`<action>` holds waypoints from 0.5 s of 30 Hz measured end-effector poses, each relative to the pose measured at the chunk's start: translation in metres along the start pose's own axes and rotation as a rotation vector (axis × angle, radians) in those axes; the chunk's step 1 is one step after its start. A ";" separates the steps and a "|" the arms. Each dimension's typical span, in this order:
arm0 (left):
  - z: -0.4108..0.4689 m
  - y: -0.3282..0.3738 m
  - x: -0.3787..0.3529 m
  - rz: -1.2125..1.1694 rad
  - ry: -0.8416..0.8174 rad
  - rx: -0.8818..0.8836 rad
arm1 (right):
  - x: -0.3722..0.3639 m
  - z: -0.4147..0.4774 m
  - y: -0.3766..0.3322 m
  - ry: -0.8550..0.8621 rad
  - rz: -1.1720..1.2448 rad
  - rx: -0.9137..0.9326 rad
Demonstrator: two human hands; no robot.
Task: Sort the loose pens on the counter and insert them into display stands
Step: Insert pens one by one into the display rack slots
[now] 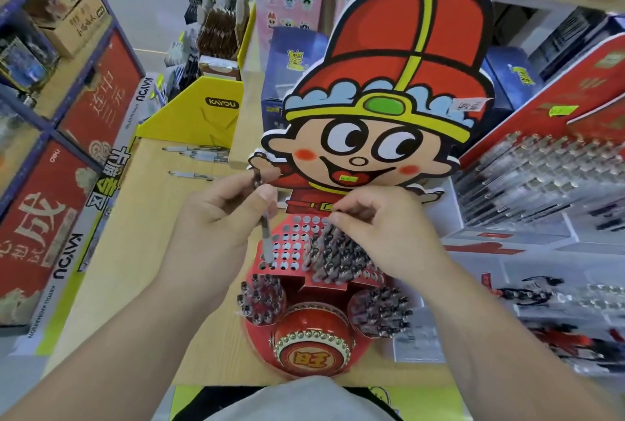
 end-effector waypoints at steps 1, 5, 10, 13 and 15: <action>0.001 -0.001 0.000 0.009 0.000 -0.011 | -0.003 0.001 0.000 -0.030 -0.001 -0.010; 0.001 -0.013 0.004 0.065 0.043 -0.013 | -0.008 0.006 -0.002 -0.100 -0.041 -0.032; -0.003 -0.023 0.003 0.144 0.058 0.001 | -0.012 0.007 -0.004 -0.141 -0.084 -0.032; -0.003 -0.026 0.003 0.220 0.048 -0.027 | -0.012 0.006 -0.006 -0.178 -0.132 -0.009; -0.003 -0.025 0.001 0.257 0.043 -0.056 | -0.012 0.007 -0.008 -0.202 -0.146 -0.004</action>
Point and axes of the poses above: each hand's wrist, its own z-axis towards the middle knuckle, its own x-axis out of the back of the hand, y = z × x, the point moved 8 cm from there along z, towards the middle knuckle, and after that the axes turned 8 degrees about z, right-handed, at the moved point
